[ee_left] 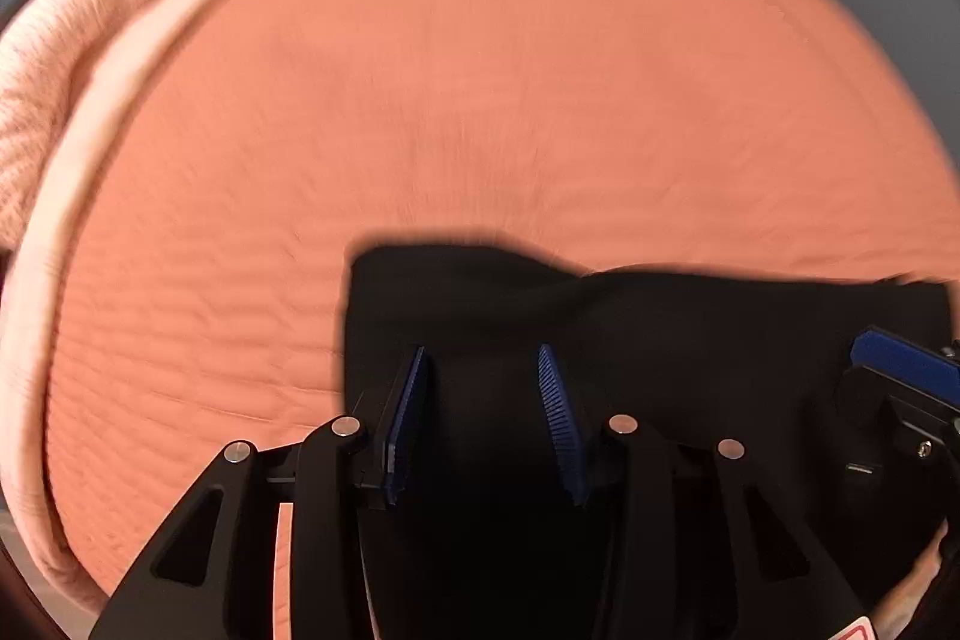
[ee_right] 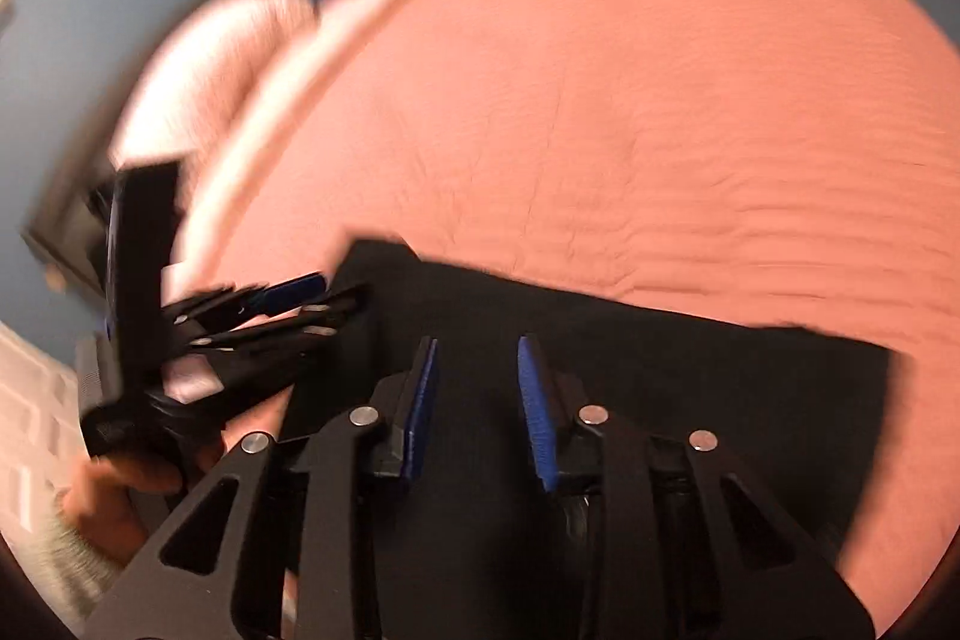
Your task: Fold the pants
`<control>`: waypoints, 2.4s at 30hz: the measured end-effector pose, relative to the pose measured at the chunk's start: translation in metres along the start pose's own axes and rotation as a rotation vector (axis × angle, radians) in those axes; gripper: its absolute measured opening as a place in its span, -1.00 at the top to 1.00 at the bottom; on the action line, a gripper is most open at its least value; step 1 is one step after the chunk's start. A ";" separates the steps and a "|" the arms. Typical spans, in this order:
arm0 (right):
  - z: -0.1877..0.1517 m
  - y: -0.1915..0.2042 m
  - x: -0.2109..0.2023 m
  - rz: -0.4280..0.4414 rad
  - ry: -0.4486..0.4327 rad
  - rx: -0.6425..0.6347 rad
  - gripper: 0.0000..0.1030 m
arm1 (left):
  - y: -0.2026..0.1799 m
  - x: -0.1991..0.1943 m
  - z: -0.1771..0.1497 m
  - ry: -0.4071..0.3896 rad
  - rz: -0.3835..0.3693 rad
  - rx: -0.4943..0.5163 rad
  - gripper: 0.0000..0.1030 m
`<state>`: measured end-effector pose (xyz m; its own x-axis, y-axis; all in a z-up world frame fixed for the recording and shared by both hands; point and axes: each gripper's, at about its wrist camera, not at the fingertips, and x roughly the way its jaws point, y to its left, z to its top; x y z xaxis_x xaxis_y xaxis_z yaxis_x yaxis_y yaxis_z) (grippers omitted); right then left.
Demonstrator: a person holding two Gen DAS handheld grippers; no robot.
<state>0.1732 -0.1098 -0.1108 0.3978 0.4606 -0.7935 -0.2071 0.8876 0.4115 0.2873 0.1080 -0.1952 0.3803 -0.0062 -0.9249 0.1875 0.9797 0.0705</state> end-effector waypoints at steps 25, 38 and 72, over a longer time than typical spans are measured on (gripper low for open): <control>-0.033 -0.105 -0.081 -0.115 -0.115 0.230 0.88 | 0.104 -0.006 -0.035 -0.134 0.146 -0.266 0.20; 0.054 0.021 0.085 0.009 0.075 0.065 0.86 | 0.024 -0.012 -0.143 -0.095 0.069 -0.135 -0.35; -0.178 -0.125 -0.104 -0.096 0.000 0.100 1.00 | -0.085 -0.053 -0.210 -0.125 0.132 0.056 -0.51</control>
<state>-0.0012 -0.2685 -0.1592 0.4115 0.3732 -0.8315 -0.0774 0.9233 0.3762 0.0608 0.0677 -0.2309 0.5139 0.0939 -0.8527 0.1769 0.9610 0.2124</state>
